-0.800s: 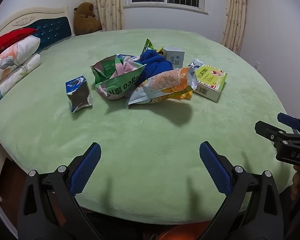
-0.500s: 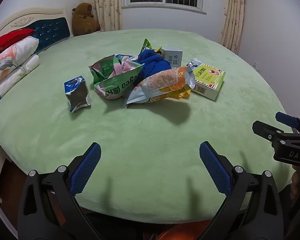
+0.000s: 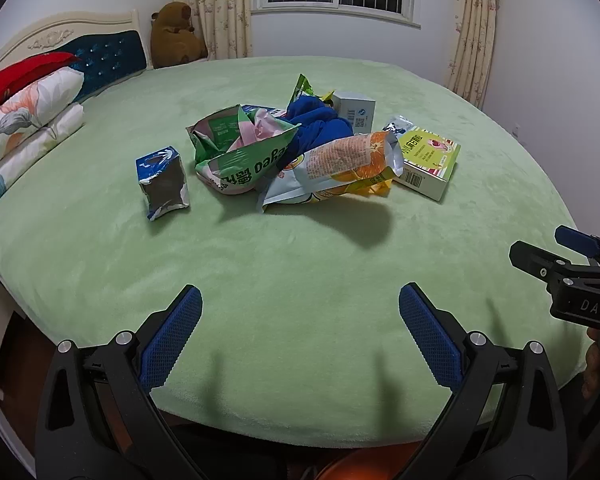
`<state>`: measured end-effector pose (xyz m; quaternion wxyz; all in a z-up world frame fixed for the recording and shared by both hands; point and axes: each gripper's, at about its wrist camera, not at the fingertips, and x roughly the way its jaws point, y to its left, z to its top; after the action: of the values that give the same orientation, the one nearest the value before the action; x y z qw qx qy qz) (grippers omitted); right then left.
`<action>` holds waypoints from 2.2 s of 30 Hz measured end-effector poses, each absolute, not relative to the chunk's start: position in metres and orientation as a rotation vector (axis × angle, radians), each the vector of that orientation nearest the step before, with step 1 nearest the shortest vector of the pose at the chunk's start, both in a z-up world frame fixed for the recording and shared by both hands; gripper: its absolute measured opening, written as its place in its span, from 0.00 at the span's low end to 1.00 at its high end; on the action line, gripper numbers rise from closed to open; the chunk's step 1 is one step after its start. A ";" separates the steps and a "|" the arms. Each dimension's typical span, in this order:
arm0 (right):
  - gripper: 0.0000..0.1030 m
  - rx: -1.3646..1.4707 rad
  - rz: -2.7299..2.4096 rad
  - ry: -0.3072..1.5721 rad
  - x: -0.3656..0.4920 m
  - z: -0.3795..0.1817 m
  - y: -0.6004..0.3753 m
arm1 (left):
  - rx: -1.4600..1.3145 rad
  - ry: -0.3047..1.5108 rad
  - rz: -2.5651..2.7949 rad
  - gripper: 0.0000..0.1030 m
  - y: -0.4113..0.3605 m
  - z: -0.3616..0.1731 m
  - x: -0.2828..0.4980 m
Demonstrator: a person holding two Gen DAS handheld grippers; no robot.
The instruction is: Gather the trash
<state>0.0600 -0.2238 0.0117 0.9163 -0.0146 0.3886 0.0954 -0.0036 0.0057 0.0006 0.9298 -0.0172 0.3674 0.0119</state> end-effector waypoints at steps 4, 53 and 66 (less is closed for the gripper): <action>0.95 -0.030 0.196 0.800 0.060 0.011 -0.224 | -0.033 0.757 0.024 0.94 0.005 0.000 -0.002; 0.95 -0.040 0.188 0.821 0.067 0.010 -0.221 | -0.033 0.754 0.041 0.94 0.011 -0.002 0.002; 0.95 0.037 0.174 0.851 0.090 0.013 -0.222 | -0.039 0.743 0.053 0.94 0.022 -0.004 0.006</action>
<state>0.0896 -0.2225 0.0126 0.9070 0.0181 0.4122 0.0845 0.0056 0.0215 -0.0044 0.9313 -0.0191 0.3628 0.0261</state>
